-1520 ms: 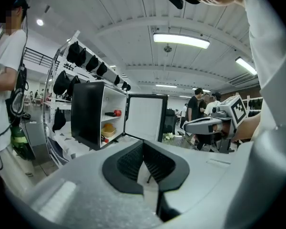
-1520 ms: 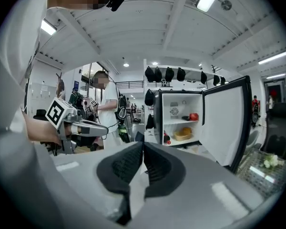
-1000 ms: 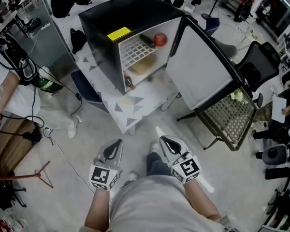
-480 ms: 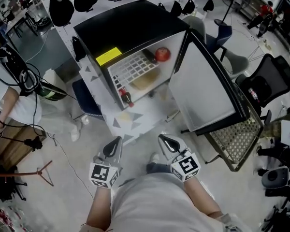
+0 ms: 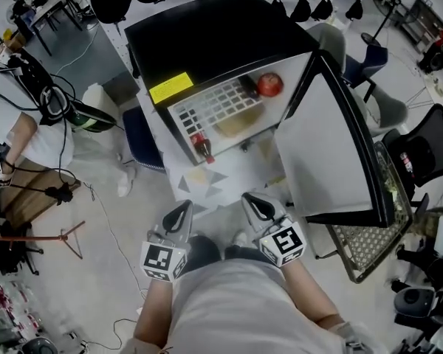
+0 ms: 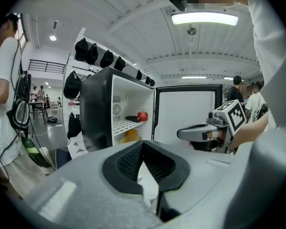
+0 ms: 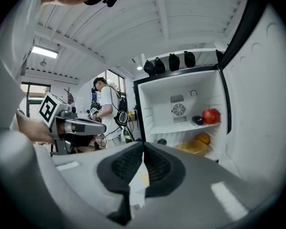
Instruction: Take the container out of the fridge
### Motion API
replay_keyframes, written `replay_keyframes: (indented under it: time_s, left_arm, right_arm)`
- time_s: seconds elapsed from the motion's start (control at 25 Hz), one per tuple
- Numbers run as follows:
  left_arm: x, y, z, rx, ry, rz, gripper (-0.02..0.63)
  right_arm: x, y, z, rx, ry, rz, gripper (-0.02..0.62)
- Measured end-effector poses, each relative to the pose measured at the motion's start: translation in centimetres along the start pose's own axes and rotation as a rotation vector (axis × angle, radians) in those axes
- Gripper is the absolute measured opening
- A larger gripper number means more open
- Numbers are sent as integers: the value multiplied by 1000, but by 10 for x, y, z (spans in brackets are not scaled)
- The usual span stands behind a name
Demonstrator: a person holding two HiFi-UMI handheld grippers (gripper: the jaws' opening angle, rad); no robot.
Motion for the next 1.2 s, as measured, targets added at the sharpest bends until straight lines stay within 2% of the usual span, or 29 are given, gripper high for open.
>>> replay_keyframes:
  time_s: [0.16, 0.36, 0.8, 1.04, 1.2]
  left_arm:
    - [4, -2, -17, -20, 22, -15, 9]
    - [12, -3, -48, -15, 6, -38, 9]
    - [26, -2, -118, -36, -26, -53, 9]
    - [32, -3, -137, -50, -35, -56, 9]
    - [31, -6, -146, -64, -15, -58, 9]
  right_arm:
    - [26, -5, 7, -11, 7, -29, 9]
    - [63, -12, 18, -52, -12, -80, 9]
    - [144, -23, 36, -231, -96, -176, 11]
    - [184, -40, 49, -328, -108, -225, 26]
    - [206, -52, 59, -401, -119, -261, 31]
Point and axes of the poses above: the fingertips, and each gripper's own axes: x forward along the fingers, z to its right, y out of its top, the point moved 5 cm from there along -x, backward along the fingers, and after that the axes turned 12 degrees about -y, right-handed, at the moved point
